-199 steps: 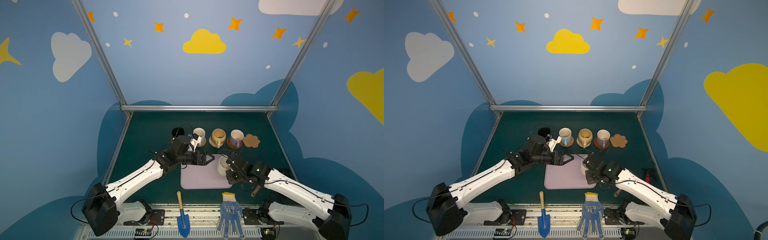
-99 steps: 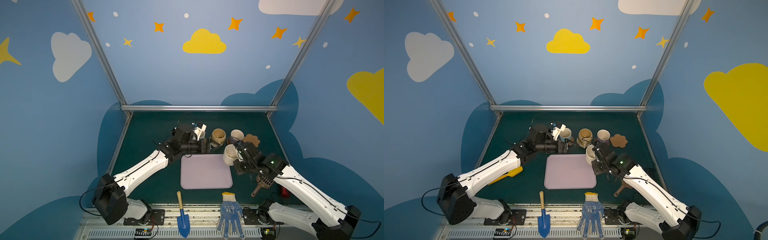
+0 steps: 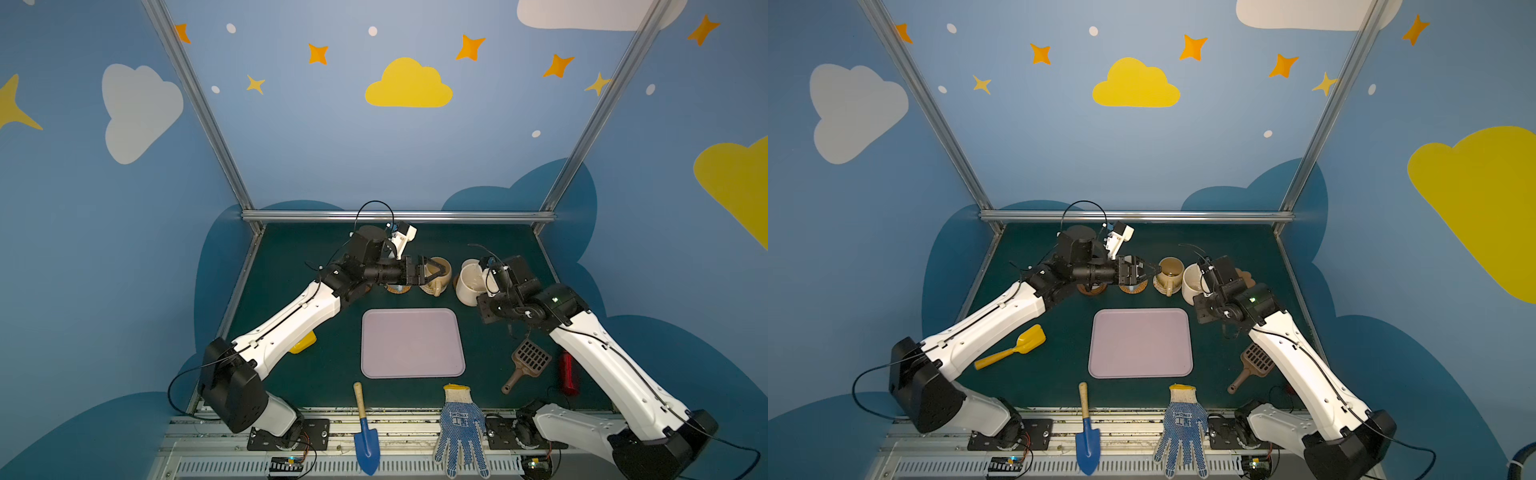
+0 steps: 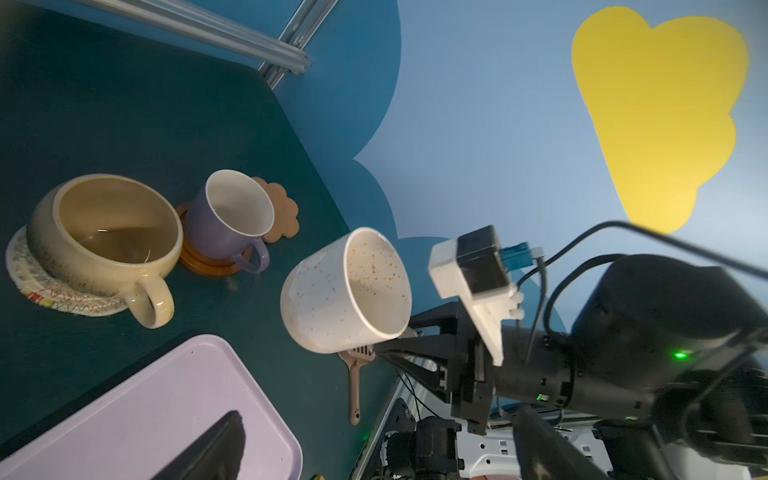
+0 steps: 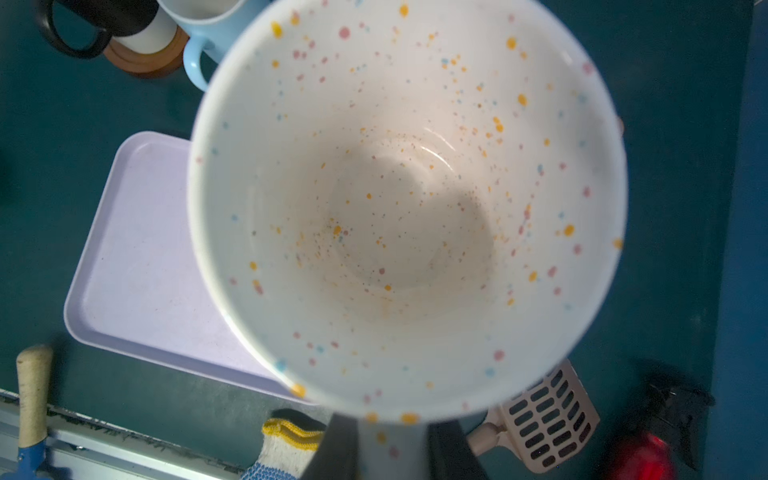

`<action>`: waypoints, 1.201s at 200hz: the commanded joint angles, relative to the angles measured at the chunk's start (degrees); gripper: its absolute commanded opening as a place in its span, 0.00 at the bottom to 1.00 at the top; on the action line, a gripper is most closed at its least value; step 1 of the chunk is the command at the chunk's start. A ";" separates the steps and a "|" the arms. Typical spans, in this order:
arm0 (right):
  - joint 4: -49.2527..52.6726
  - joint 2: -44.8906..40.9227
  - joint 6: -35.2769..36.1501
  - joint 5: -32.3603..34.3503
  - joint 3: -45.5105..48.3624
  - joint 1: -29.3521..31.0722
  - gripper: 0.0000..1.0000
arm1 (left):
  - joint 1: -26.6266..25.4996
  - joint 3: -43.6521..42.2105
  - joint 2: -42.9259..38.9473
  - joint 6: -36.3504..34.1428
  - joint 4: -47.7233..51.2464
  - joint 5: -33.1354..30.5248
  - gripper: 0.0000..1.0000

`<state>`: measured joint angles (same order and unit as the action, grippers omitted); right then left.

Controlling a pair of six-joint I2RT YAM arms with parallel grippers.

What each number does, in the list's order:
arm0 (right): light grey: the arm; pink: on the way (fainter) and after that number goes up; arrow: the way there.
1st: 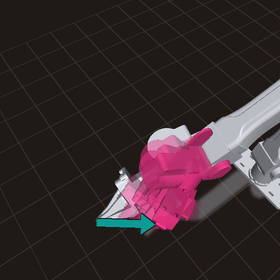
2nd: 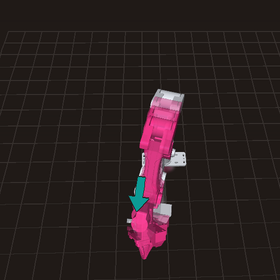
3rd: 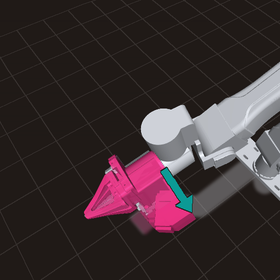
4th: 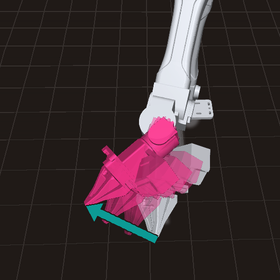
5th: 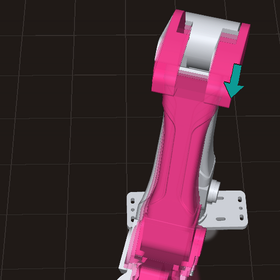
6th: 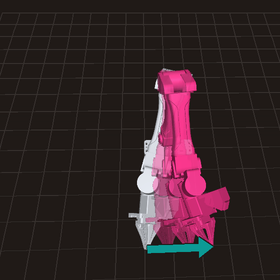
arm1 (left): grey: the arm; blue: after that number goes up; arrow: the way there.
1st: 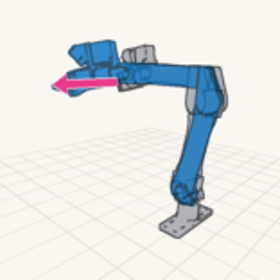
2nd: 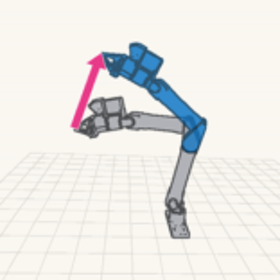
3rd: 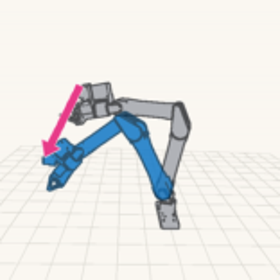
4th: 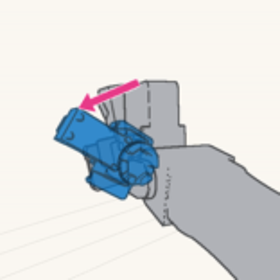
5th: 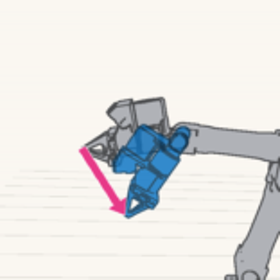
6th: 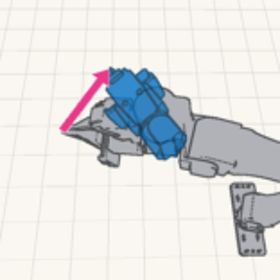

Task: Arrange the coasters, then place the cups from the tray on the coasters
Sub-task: 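Lift the white speckled mug with right gripper toward the cork flower coaster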

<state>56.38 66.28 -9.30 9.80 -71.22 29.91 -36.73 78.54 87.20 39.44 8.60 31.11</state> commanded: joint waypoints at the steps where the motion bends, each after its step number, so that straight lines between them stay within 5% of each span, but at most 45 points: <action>1: -5.56 1.06 2.93 -0.20 -5.88 -2.70 0.00 | -0.35 4.07 2.07 -1.55 3.94 -0.34 1.00; 80: -7.32 8.41 4.15 -3.87 -14.32 -12.33 0.00 | -4.30 16.18 12.76 -3.98 9.02 -0.69 1.00; 179: -10.76 18.58 5.89 -7.50 -16.53 -25.93 0.00 | -6.47 20.66 20.84 -4.28 7.72 2.61 1.00; 240: -13.84 23.45 8.59 -5.64 -14.33 -29.00 0.00 | -6.64 23.11 23.35 -4.16 10.44 0.95 1.00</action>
<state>50.30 90.56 -2.59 3.88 -85.25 1.76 -43.31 99.68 109.65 36.23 17.67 31.70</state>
